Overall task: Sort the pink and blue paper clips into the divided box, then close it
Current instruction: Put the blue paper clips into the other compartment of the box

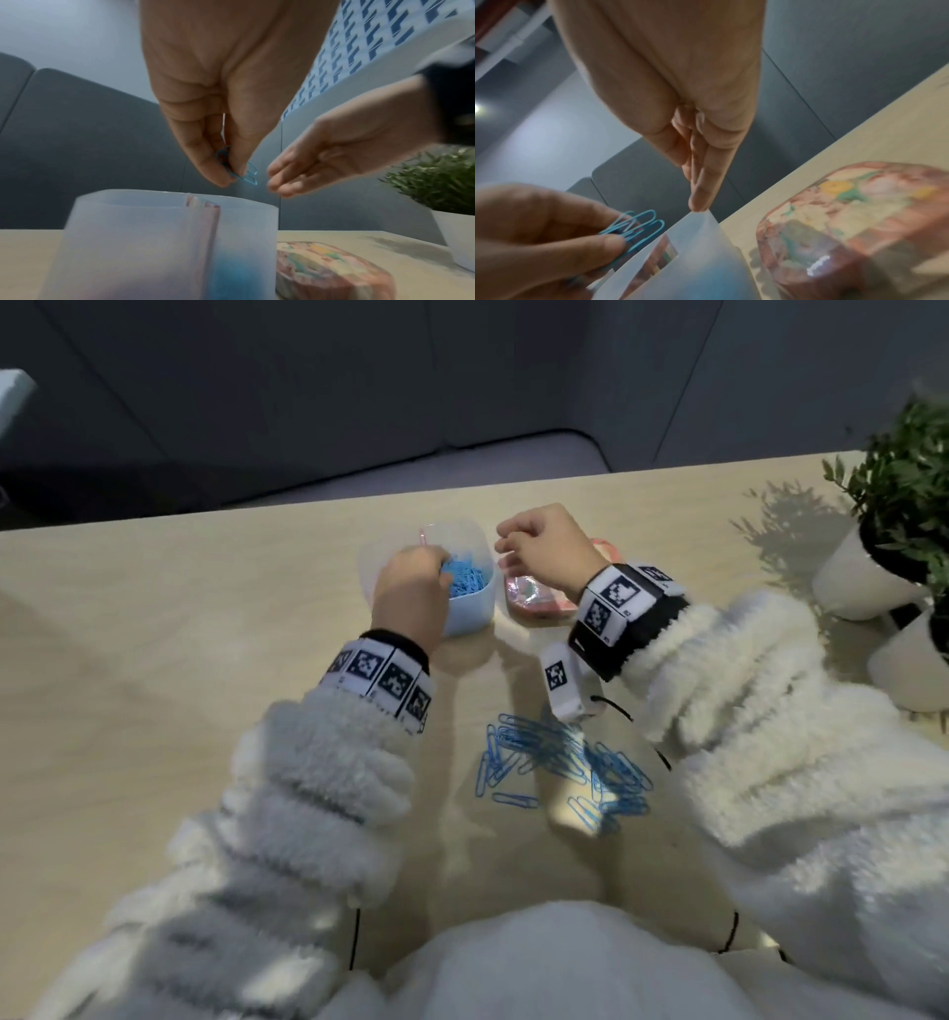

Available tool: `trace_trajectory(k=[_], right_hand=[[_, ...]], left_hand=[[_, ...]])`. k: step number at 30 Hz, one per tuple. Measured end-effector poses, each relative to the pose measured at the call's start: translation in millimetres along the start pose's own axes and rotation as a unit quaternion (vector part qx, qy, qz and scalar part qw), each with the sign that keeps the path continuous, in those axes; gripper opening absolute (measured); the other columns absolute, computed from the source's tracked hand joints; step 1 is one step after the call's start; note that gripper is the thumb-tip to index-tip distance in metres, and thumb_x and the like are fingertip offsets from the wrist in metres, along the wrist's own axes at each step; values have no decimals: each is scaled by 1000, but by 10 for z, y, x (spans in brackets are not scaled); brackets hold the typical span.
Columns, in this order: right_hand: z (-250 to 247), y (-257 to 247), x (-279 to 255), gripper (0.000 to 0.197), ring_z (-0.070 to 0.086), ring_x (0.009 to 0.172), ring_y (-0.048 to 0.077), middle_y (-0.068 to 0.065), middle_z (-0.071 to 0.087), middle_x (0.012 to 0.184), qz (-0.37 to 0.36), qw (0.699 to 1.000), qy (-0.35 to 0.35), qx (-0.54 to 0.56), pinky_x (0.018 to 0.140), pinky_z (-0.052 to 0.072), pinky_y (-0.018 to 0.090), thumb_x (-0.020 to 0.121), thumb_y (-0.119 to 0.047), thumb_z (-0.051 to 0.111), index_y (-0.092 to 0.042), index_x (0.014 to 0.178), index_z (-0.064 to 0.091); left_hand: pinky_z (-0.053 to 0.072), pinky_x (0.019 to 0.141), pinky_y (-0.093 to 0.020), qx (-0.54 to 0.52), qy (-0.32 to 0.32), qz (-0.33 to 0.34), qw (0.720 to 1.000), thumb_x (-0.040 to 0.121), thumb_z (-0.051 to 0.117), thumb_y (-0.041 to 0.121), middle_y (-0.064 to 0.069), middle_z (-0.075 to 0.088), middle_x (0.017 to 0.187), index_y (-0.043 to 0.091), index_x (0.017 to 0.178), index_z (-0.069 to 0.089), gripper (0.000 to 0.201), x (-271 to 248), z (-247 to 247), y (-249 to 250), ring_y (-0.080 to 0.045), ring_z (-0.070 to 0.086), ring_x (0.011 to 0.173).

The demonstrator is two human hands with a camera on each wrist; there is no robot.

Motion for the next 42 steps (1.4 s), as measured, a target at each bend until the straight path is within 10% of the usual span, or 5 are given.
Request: trace_trajectory(k=[9, 13, 17, 36, 42], right_hand=[[-578, 976, -956, 13, 54, 52, 20, 17, 55, 80, 59, 990, -85, -90, 42, 48, 23, 92, -2, 47, -10, 99, 55], [-620, 1518, -1449, 65, 57, 91, 27, 7, 54, 98, 86, 941, -159, -288, 82, 47, 35, 66, -33, 81, -12, 119, 50], [-441, 1661, -1834, 102, 52, 111, 28, 7, 39, 125, 82, 927, -157, -329, 94, 44, 40, 54, -47, 83, -14, 135, 30], [-11, 1370, -1600, 72, 50, 103, 28, 10, 45, 114, 15, 933, -80, -351, 86, 48, 42, 64, -54, 73, -10, 115, 47], [261, 1305, -1569, 51, 47, 107, 31, 14, 44, 119, -12, 928, -81, -362, 88, 47, 41, 80, -28, 67, -7, 121, 46]], left_hand=[[43, 76, -44, 57, -9, 40, 998, 90, 47, 11, -28, 63, 98, -3, 101, 59, 22, 142, 158, 62, -39, 58, 92], [47, 74, -48, 28, 10, 130, 991, 86, 52, 6, -21, 66, 89, 2, 95, 64, 16, -376, 207, 24, -37, 57, 85], [42, 81, -34, -31, -248, 27, 968, 72, 75, 36, -8, 56, 100, 10, 113, 51, 54, -1108, 611, -198, -23, 52, 84], [39, 100, -38, 59, -230, 202, 950, 74, 71, 39, -10, 39, 135, 10, 136, 33, 78, -1254, 1000, 187, -28, 42, 117], [41, 91, -36, 82, -244, 208, 944, 83, 61, 28, -12, 52, 118, 8, 122, 49, 45, -1180, 1135, 273, -29, 47, 106]])
Point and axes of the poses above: each hand's wrist, its own x-axis towards the middle knuckle, its own z-axis out of the palm, y = z × x, the point moved 5 cm from there along x, towards the middle knuckle
